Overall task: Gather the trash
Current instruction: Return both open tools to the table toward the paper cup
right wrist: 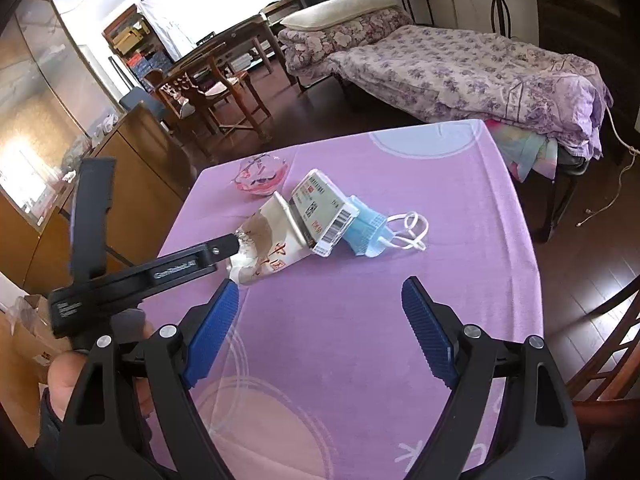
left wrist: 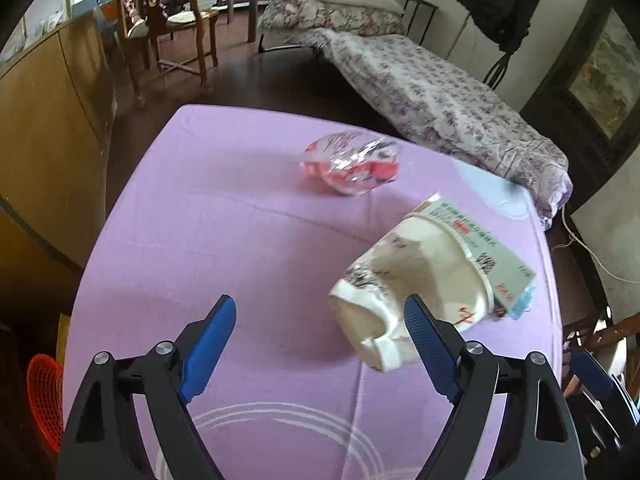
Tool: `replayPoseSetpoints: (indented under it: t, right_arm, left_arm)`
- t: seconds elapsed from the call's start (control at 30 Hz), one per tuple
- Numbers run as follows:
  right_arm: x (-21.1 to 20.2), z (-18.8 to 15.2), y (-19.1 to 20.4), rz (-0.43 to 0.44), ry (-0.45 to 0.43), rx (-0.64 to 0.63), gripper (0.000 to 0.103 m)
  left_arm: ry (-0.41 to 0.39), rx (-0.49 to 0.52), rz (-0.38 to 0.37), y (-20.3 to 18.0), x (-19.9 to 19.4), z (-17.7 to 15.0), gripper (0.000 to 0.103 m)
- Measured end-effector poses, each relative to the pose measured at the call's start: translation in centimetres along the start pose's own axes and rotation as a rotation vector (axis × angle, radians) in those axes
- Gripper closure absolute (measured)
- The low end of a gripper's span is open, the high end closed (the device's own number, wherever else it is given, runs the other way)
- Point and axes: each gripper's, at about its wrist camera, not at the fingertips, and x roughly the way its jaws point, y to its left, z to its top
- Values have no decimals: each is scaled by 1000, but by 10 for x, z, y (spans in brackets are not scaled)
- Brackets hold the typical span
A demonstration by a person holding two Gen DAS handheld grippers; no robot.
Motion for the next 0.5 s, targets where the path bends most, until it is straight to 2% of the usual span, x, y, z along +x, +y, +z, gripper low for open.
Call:
replayPoseSetpoints:
  t: [0.2,0.33,0.5]
  right_arm:
    - [2,-4,2,1,13,-3,22]
    - [3,-5,2,-5,17,-9,22]
    - [2,-5,0,1,19,-4,22]
  left_arm:
    - [-4,25,44,6,0,-5,15]
    - [6,65,143,13,-2,-11,13]
    - [13,132,212,18,-13,-18,15]
